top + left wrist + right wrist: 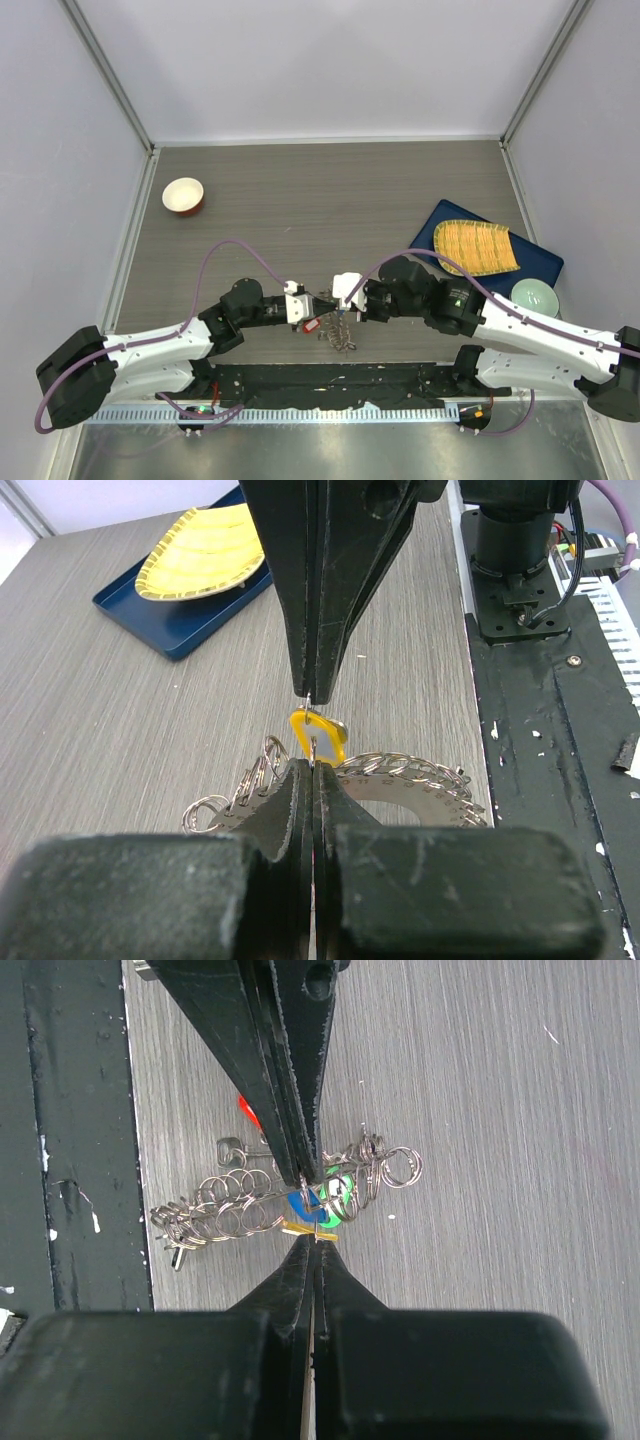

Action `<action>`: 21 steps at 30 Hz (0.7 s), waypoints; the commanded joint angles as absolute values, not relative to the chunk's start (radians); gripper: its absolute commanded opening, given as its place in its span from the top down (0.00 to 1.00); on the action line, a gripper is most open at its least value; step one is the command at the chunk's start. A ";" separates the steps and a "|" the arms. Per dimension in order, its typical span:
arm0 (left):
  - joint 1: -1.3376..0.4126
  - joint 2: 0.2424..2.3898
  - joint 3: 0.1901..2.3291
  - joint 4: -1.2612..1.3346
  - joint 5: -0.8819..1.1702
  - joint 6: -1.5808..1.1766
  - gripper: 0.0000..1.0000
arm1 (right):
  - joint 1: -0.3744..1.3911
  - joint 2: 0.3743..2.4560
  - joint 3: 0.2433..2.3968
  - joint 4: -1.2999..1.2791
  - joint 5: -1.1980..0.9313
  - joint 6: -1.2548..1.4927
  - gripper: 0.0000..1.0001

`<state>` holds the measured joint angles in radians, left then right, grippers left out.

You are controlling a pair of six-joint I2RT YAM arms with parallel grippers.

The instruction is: Put the keys on the keyring

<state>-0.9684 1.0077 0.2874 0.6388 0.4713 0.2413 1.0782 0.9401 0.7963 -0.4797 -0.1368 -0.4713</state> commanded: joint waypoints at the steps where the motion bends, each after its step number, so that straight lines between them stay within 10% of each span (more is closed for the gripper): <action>1: -0.966 0.985 0.302 0.716 0.471 0.242 1.00 | 1.083 0.933 0.802 -0.454 -0.166 -0.468 0.99; 21: -0.966 0.997 0.305 0.738 0.506 0.227 1.00 | 1.085 0.953 0.802 -0.448 -0.161 -0.468 0.99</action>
<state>-0.9684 1.0077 0.2874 0.6395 0.4843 0.2371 1.0782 0.9546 0.7963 -0.4793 -0.1490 -0.4713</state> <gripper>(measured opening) 0.009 0.029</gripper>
